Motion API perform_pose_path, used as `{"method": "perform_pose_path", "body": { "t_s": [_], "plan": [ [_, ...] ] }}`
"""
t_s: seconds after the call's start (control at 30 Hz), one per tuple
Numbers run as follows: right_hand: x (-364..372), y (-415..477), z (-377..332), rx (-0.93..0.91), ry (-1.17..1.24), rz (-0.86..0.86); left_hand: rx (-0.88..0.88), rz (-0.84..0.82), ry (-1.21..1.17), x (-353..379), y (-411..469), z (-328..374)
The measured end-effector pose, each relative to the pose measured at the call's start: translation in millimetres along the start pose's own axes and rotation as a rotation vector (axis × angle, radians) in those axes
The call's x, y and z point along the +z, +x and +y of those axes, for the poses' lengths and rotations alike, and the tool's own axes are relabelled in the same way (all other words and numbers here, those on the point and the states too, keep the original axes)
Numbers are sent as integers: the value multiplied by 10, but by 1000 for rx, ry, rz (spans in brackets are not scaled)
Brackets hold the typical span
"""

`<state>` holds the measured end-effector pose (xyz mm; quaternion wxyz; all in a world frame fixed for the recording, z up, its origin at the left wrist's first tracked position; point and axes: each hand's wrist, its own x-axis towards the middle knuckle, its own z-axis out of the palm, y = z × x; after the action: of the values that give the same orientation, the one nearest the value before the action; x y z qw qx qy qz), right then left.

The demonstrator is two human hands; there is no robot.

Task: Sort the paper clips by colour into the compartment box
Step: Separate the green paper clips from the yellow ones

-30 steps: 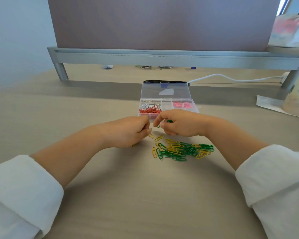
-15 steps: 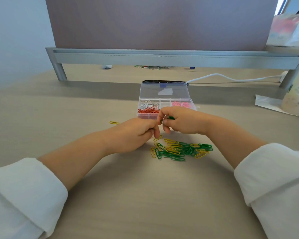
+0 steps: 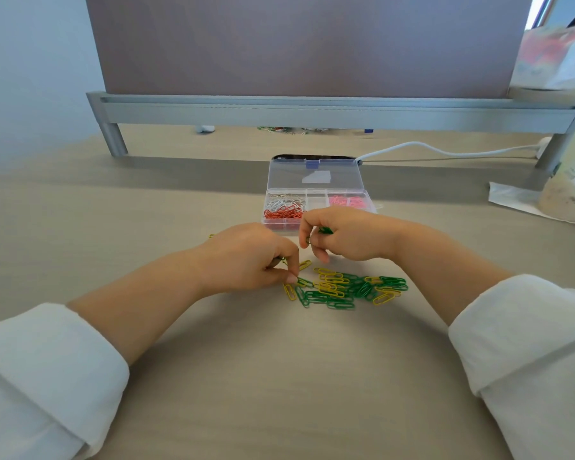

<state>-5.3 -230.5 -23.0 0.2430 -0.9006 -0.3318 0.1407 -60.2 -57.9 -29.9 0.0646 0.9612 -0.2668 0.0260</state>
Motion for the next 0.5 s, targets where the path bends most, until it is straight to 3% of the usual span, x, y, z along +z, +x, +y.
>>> {"method": "perform_pose_path", "body": {
  "t_s": [0.37,0.5],
  "plan": [
    [-13,-12,14,61,18,-27,-91,-57,147,-143,-22,-112],
    [1,8,29,73,-3,-9,36,16,33,-132,-15,11]
  ]
}}
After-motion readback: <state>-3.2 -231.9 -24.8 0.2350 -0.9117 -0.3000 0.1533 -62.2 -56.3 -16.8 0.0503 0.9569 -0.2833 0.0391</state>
